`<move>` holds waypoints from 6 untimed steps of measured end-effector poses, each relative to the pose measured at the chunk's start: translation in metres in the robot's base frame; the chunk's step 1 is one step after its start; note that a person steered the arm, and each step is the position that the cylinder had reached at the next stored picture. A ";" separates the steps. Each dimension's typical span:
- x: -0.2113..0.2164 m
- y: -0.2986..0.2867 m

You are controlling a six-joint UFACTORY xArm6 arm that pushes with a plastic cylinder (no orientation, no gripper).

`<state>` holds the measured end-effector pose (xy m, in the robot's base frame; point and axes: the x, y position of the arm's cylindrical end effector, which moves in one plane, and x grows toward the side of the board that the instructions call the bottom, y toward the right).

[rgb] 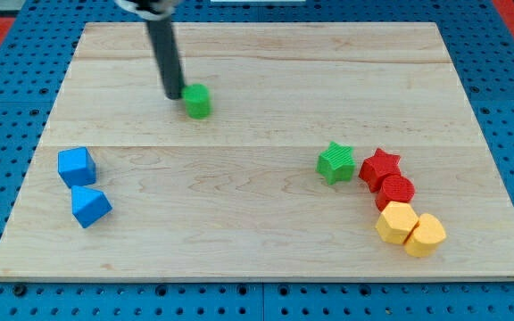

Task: Put the green circle at the top left side of green star

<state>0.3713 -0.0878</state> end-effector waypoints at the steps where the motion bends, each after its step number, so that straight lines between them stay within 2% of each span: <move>1: 0.046 0.057; 2: 0.047 0.113; 3: 0.014 0.118; 4: 0.011 0.158; 5: 0.042 0.163; 6: 0.041 0.177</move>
